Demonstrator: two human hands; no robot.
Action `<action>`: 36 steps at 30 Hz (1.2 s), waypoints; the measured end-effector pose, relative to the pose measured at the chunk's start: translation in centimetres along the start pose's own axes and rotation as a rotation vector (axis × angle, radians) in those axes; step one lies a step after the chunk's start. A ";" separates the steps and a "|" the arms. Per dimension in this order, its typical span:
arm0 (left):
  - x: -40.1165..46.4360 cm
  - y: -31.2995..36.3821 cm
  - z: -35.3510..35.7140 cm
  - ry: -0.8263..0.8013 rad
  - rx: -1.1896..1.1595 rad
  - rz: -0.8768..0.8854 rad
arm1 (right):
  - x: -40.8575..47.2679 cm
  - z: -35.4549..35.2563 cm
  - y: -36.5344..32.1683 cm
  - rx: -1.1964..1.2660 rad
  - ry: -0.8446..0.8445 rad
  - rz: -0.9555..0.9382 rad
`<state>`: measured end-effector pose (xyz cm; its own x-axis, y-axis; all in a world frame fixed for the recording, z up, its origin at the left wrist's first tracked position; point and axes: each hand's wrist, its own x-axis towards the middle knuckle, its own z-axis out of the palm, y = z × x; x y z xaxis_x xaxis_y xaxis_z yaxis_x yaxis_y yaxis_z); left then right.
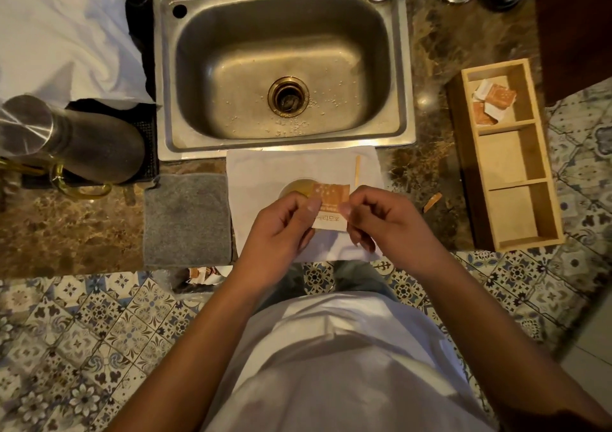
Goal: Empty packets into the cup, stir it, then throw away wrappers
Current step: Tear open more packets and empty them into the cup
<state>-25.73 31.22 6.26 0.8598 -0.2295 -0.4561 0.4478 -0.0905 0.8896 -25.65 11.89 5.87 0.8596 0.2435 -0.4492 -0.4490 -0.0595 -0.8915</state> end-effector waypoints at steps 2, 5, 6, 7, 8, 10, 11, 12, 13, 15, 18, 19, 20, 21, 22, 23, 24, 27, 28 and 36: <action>0.2 0.4 0.9 -0.010 -0.004 0.046 | -0.7 -0.8 -0.1 0.003 0.085 -0.050; 0.5 1.1 2.7 -0.016 0.059 0.111 | -1.8 -2.3 -0.2 -0.007 0.199 -0.110; 0.7 1.3 3.3 -0.020 0.080 0.121 | -2.3 -2.7 -0.2 0.002 0.218 -0.110; 1.0 1.5 3.9 -0.030 0.105 0.133 | -2.8 -3.2 -0.3 0.020 0.232 -0.104; 1.4 1.7 4.5 -0.045 0.137 0.145 | -3.2 -3.7 -0.2 0.036 0.244 -0.095; 2.3 1.9 5.7 -0.084 0.221 0.172 | -4.1 -5.0 0.0 0.020 0.263 -0.082; 2.8 1.9 6.4 -0.101 0.259 0.185 | -4.5 -5.6 0.4 -0.018 0.273 -0.079; 3.3 1.8 7.2 -0.114 0.287 0.196 | -4.8 -6.3 0.9 -0.063 0.288 -0.074; 3.7 1.8 8.0 -0.124 0.301 0.202 | -5.1 -7.0 1.3 -0.104 0.309 -0.066; 4.6 1.5 9.6 -0.138 0.307 0.184 | -5.4 -8.3 2.3 -0.158 0.358 -0.044; 6.1 0.5 11.7 -0.180 0.391 0.168 | -5.7 -10.0 3.9 -0.201 0.412 -0.014; 6.6 0.1 12.4 -0.201 0.421 0.160 | -5.8 -10.5 4.5 -0.200 0.423 0.005; 7.2 -0.5 13.0 -0.217 0.445 0.138 | -5.8 -11.0 5.2 -0.192 0.433 0.037; 7.7 -1.0 13.5 -0.228 0.467 0.114 | -5.7 -11.5 5.8 -0.182 0.443 0.080; 8.2 -1.6 14.1 -0.232 0.495 0.098 | -5.6 -12.0 6.5 -0.166 0.448 0.128; 8.6 -2.2 14.6 -0.234 0.526 0.093 | -5.5 -12.4 7.2 -0.139 0.446 0.177; 8.9 -2.9 15.0 -0.235 0.552 0.091 | -5.4 -12.8 8.0 -0.098 0.436 0.223; 9.8 -5.2 16.1 -0.229 0.621 0.057 | -5.0 -13.5 10.2 -0.030 0.409 0.332; 10.0 -5.9 16.4 -0.240 0.654 0.033 | -4.8 -13.6 10.9 -0.055 0.406 0.363; 11.2 -9.2 17.8 -0.239 0.764 -0.080 | -4.5 -13.6 13.5 0.034 0.414 0.455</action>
<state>-24.61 12.23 -6.59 0.7176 -0.3879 -0.5785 0.1397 -0.7335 0.6651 -32.25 -3.17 -4.99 0.5998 -0.1960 -0.7758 -0.7950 -0.0366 -0.6054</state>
